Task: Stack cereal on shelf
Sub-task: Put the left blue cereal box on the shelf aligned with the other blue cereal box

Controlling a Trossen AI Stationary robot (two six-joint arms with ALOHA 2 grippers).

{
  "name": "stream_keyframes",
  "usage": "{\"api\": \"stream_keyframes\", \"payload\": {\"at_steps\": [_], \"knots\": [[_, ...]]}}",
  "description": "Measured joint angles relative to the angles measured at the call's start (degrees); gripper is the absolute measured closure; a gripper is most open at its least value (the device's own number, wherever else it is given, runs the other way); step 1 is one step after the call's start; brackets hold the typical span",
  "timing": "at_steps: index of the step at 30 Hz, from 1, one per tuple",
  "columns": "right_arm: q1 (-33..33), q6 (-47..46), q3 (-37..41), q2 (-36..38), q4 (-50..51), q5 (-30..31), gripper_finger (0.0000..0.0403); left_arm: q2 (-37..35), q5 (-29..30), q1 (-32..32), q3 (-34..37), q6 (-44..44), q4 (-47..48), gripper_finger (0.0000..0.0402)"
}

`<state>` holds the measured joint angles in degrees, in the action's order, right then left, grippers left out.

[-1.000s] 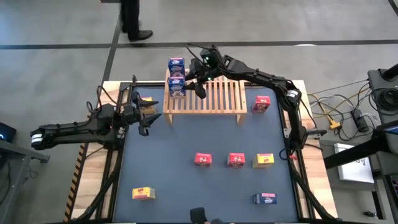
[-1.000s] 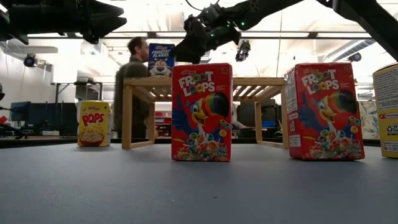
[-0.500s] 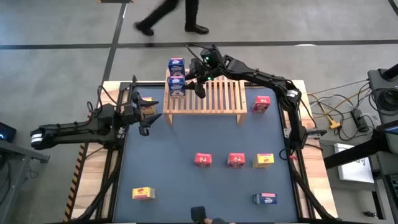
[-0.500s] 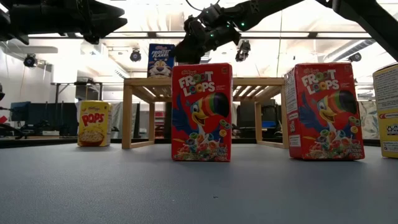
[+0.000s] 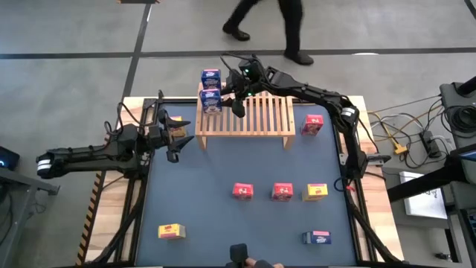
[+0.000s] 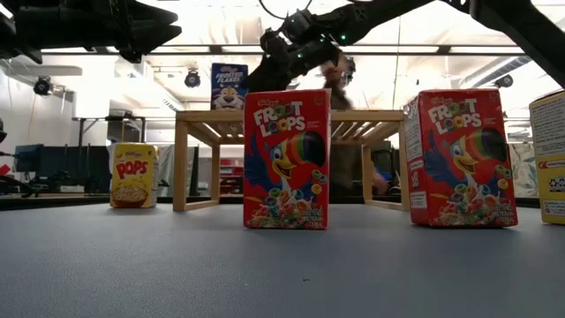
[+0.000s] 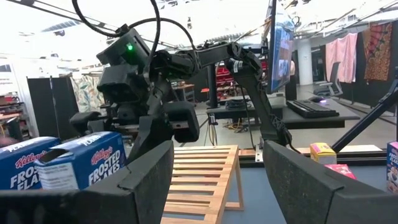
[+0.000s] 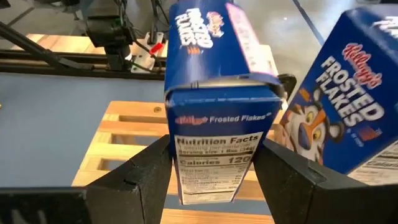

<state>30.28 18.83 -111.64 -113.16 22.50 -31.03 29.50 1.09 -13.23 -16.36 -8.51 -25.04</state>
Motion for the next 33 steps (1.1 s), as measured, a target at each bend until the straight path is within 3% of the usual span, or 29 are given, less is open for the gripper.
{"api": "stream_keyframes", "payload": {"at_steps": [19, 24, 33], "knots": [[0.11, -2.78, -0.36, 0.11, -0.02, -0.29, 0.0188, 0.04, 0.01, 0.00, 0.00, 0.00, -0.37, 0.0171], [-0.01, -3.87, -0.36, 0.13, -0.27, 3.11, 0.0188, 0.04, 0.01, 0.00, 0.00, -0.01, -0.35, 0.0171], [-0.52, -3.85, -0.36, 0.17, -0.31, 4.10, 0.0188, 0.04, 0.01, 0.00, 0.00, -0.02, -0.34, 0.0171]]}}
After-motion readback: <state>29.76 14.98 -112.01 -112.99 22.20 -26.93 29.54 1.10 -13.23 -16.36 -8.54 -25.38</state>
